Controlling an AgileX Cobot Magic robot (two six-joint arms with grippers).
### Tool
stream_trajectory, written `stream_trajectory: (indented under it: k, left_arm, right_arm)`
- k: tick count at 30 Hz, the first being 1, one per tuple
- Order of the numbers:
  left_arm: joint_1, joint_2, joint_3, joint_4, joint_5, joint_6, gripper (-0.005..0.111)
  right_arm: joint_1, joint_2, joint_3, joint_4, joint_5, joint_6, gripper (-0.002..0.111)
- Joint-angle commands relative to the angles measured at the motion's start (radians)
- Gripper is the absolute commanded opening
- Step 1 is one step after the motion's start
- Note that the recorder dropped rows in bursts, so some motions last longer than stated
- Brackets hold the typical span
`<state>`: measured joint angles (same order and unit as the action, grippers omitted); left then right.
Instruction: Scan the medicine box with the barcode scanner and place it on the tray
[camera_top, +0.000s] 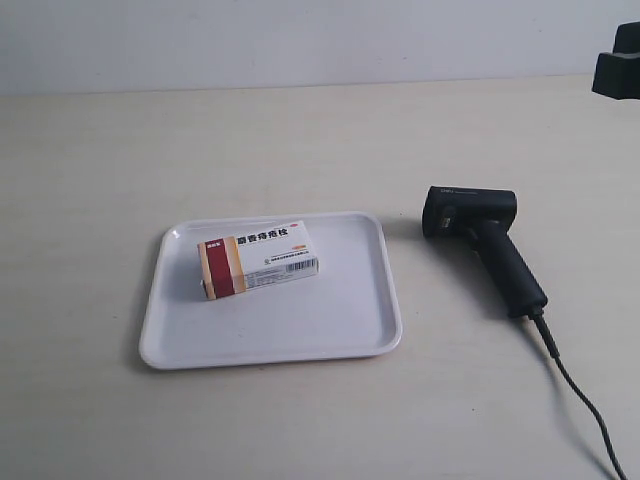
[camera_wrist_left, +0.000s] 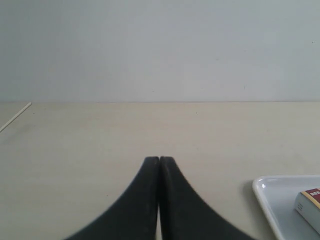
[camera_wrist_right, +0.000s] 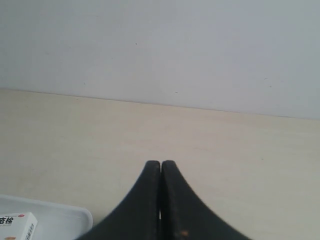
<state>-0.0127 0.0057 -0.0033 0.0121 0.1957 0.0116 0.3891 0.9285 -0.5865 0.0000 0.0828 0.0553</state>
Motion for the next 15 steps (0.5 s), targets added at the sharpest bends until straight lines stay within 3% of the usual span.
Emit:
stream_trajectory:
  k: [1,10,15]
  left_arm:
    - [0.004,-0.006,0.003,-0.012,0.008,0.003,0.003]
    - [0.004,-0.006,0.003,-0.012,0.008,0.003,0.003]
    - [0.004,-0.006,0.003,-0.012,0.008,0.007,0.003]
  right_arm:
    - [-0.004,-0.005,0.006,0.0,-0.003,-0.003,0.0]
    - [-0.004,-0.017,0.027,0.041,-0.012,0.001,0.0]
    - [-0.004,-0.123,0.244,0.034,-0.166,0.001,0.0]
